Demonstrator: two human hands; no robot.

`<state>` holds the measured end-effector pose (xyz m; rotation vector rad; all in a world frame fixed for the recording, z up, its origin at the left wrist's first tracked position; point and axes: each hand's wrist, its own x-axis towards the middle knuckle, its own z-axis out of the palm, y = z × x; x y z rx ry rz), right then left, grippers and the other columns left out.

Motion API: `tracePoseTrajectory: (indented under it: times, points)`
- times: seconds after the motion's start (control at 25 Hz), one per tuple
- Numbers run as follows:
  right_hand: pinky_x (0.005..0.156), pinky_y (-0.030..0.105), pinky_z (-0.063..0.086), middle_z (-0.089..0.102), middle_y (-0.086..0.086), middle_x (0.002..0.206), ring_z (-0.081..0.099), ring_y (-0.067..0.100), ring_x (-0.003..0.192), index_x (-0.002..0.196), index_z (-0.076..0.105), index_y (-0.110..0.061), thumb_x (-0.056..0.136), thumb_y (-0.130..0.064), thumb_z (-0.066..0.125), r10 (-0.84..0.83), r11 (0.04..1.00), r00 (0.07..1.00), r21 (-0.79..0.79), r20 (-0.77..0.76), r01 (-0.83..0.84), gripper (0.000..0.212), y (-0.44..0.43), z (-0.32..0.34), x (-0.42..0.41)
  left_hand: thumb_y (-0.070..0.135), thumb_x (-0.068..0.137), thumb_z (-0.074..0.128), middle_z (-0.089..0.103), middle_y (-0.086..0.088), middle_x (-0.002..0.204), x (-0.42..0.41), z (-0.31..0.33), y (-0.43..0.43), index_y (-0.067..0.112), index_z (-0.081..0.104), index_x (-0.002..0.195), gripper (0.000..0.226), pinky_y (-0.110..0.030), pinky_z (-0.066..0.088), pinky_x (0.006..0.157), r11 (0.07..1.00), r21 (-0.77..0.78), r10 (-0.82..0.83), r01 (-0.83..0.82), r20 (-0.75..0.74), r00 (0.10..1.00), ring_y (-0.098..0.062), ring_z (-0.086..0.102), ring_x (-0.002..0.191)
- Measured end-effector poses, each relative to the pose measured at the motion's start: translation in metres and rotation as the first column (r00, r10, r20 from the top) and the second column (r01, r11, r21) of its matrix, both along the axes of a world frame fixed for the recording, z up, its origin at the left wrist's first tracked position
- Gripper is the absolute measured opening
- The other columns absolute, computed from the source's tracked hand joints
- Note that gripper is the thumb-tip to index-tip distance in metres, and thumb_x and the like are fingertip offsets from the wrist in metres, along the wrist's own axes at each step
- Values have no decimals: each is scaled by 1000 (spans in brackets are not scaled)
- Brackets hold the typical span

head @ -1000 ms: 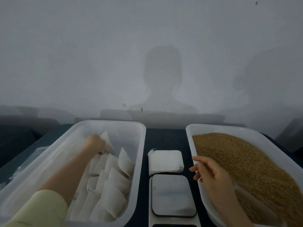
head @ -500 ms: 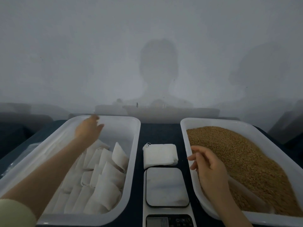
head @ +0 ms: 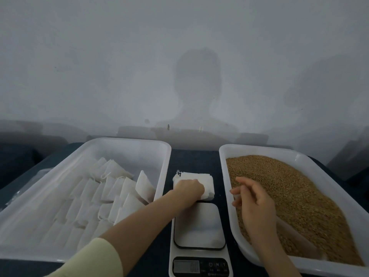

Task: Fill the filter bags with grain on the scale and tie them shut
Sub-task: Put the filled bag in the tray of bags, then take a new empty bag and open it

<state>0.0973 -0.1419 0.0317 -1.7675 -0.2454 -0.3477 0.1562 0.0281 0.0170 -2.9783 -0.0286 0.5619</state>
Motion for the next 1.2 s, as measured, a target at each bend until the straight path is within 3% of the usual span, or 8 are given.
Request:
tracePoseTrajectory:
  times: [0.28,0.48,0.68,0.8,0.92,1.0,1.04,1.2]
  points:
    - [60,24,50,66,-13,77,61,7,63,97,63,-27,95,-11,47,5,1000,1000,-16,16,-5,23,0,-2,1,19,98,47,61,-13,117,-1,-9,12,6,57,117,25,-43,44,93,996,-21,-82,89,221,972,-29,59,106]
    - [59,23,49,67,-13,76,61,8,62,95,63,-28,95,-10,47,5,1000,1000,-2,8,-5,24,0,-1,1,9,96,45,63,-15,109,-5,0,11,4,62,105,20,-40,43,92,988,84,-147,132,220,964,-32,59,101]
    - [59,21,49,67,-10,74,61,7,63,95,63,-26,95,-10,47,9,1000,1000,-11,-2,-9,23,-1,-1,1,17,97,40,50,-2,68,-6,6,21,8,50,75,27,-26,41,61,918,-392,214,-63,354,910,-15,47,60]
    - [58,19,48,67,-8,74,62,7,63,95,63,-27,95,-11,47,5,1000,1000,-10,-8,-5,22,-2,-2,1,17,100,36,52,-3,73,-7,14,32,9,49,78,26,-24,35,51,646,-753,582,-121,384,717,-15,46,61]
    - [60,20,48,66,-8,75,62,5,66,95,63,-28,95,-11,47,5,1000,1000,1,-6,-5,24,-1,-2,2,11,99,35,57,-7,87,-14,35,36,14,50,82,23,-27,44,59,13,-1000,862,-16,3,507,-22,54,75]
    - [61,19,49,66,-8,77,62,4,69,96,63,-30,96,-13,47,37,999,999,-23,-6,-37,23,1,-2,3,4,99,35,66,-14,96,-32,48,37,7,57,97,22,-34,55,62,-513,-854,694,91,-350,629,-26,65,81]
    - [62,19,50,67,-8,79,63,4,71,97,63,-30,96,-16,47,85,995,996,-46,-16,-86,21,2,-1,3,3,99,36,69,-16,101,-44,50,37,2,57,107,22,-37,57,63,-642,-761,578,88,-406,708,-28,70,85]
    - [70,22,55,73,-3,81,69,12,76,98,69,-18,95,-24,50,378,916,904,-58,-198,-396,20,14,5,1,7,101,37,73,-14,104,-90,44,28,4,55,117,24,-33,59,67,-633,-771,354,-61,-359,864,-25,71,94]
